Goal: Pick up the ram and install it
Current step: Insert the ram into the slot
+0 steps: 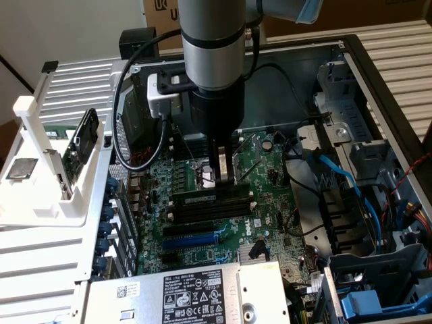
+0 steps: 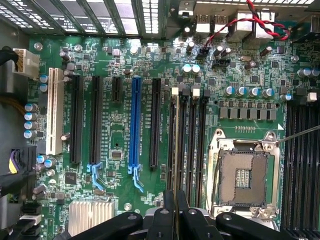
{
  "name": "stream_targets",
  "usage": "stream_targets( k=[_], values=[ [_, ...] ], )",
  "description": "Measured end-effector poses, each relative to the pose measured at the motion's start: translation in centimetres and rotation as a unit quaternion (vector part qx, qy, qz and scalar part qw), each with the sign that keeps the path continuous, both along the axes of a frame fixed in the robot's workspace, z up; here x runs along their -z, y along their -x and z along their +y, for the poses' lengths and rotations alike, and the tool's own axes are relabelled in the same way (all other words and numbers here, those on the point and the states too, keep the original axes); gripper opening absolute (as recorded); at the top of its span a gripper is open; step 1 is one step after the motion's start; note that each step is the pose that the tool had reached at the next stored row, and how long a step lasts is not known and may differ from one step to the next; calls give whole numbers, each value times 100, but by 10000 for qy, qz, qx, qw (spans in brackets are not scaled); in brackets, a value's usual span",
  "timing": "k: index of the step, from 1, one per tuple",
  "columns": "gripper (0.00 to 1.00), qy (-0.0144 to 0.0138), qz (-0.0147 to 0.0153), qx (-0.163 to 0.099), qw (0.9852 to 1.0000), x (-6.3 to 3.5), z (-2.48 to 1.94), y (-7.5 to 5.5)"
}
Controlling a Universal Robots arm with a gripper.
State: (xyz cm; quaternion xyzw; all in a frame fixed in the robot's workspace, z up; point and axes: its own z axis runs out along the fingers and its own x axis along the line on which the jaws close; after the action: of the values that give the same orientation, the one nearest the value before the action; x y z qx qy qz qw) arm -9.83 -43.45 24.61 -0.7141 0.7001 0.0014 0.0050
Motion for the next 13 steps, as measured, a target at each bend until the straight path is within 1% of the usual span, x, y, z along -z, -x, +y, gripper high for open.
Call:
stream_targets(
  k=[4, 5, 13],
  values=[
    [13, 3, 2, 13, 10000, 9, -1, 0],
    [13, 0, 0, 13, 10000, 16, 17, 0],
    [13, 1, 1, 22, 10000, 20, 16, 1]
  ],
)
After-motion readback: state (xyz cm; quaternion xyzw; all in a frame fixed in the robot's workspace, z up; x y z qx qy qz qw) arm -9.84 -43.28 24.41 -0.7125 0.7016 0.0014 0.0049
